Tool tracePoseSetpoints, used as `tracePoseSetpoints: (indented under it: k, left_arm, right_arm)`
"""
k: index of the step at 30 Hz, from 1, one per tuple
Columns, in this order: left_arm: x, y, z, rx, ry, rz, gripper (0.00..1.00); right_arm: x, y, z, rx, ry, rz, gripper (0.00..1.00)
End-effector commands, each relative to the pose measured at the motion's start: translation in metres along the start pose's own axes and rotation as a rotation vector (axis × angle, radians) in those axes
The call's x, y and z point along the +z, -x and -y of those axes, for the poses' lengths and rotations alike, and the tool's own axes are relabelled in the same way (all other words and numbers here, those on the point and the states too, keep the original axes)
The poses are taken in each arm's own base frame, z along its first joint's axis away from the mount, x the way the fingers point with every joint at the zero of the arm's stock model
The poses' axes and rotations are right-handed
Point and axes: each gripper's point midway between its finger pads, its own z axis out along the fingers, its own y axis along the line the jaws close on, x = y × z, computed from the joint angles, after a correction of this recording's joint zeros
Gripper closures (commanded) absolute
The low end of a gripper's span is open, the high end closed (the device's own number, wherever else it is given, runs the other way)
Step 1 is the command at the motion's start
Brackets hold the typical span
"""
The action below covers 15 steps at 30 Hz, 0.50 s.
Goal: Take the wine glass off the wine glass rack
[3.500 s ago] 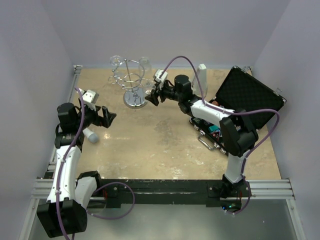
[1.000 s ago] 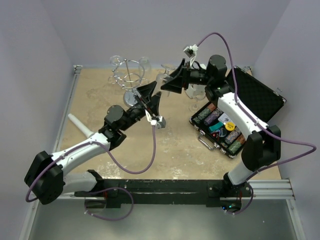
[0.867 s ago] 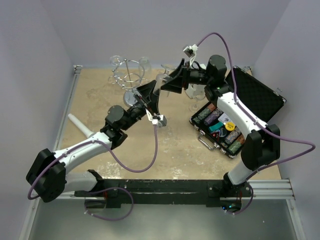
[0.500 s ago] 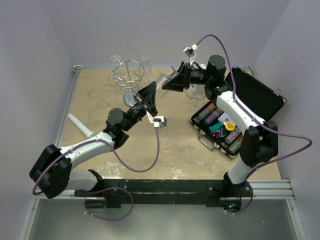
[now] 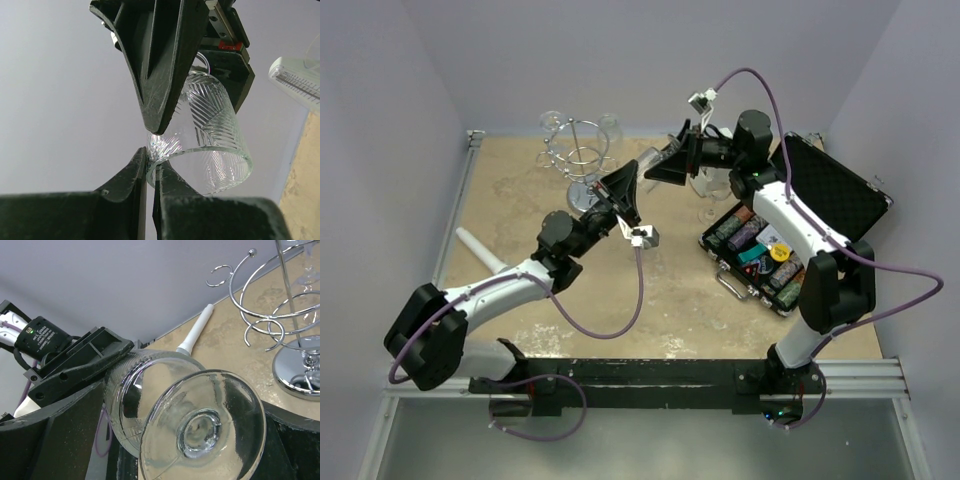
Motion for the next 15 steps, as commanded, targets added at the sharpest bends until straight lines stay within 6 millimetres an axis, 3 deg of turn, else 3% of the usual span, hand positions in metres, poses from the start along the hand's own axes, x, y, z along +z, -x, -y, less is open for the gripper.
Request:
tracePoseSetpoints:
  k: [1, 8, 15]
  left_arm:
    - [0.016, 0.004, -0.049, -0.055, 0.135, -0.007, 1.00]
    - [0.029, -0.008, -0.062, -0.128, 0.162, -0.074, 1.00]
    - [0.034, 0.000, -0.074, -0.207, 0.190, -0.036, 1.00]
  right_arm:
    - [-0.007, 0.019, -0.007, -0.134, -0.018, 0.054, 0.02]
    - [-0.026, 0.011, -0.001, -0.224, -0.111, 0.040, 0.01]
    - [-0.037, 0.008, 0.000, -0.217, -0.117, 0.048, 0.02]
